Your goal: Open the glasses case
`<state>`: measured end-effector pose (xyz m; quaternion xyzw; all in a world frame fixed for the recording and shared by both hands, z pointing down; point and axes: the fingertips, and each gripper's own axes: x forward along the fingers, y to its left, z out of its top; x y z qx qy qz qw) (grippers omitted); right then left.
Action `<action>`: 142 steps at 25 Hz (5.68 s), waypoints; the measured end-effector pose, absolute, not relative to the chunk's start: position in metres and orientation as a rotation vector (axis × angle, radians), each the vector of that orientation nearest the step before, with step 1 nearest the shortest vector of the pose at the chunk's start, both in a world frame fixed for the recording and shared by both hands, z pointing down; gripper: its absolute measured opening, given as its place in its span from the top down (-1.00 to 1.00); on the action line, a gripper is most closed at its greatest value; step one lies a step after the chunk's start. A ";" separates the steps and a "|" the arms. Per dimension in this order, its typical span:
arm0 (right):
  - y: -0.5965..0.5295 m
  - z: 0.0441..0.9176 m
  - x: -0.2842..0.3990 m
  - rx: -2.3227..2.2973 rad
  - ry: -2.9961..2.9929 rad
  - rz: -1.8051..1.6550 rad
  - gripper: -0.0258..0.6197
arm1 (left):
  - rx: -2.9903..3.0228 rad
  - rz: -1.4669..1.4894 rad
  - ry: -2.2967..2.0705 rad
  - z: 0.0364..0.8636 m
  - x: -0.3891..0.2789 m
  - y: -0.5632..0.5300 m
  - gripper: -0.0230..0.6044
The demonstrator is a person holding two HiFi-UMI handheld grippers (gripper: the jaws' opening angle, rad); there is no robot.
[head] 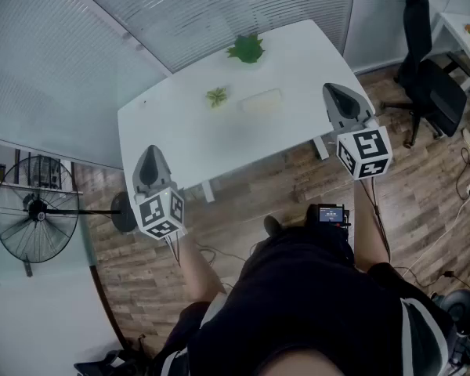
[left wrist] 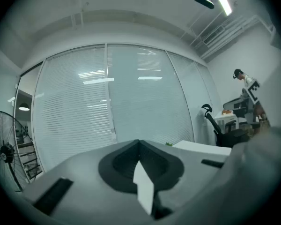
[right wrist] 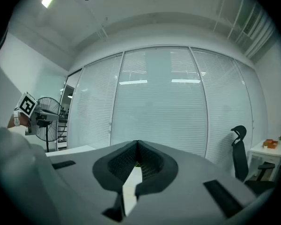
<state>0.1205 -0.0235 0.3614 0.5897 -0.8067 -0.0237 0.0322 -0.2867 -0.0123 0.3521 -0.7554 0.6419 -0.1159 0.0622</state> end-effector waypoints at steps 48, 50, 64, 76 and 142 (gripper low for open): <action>-0.221 0.398 0.098 1.738 -2.530 -0.032 0.87 | -2.508 -0.264 1.720 0.374 -0.204 -0.232 0.93; -0.229 0.407 0.101 1.716 -2.536 -0.024 0.87 | -2.506 -0.266 1.727 0.374 -0.199 -0.240 0.93; -0.218 0.565 0.023 0.786 -1.988 -0.792 0.31 | -2.472 -0.368 1.776 0.402 -0.191 -0.227 0.93; -0.213 0.714 -0.001 0.454 -1.963 -0.591 0.33 | -2.454 -0.418 1.873 0.416 -0.222 -0.213 0.93; -0.290 0.423 0.096 1.591 -2.532 0.019 0.87 | -2.490 -0.269 1.839 0.397 -0.204 -0.243 0.93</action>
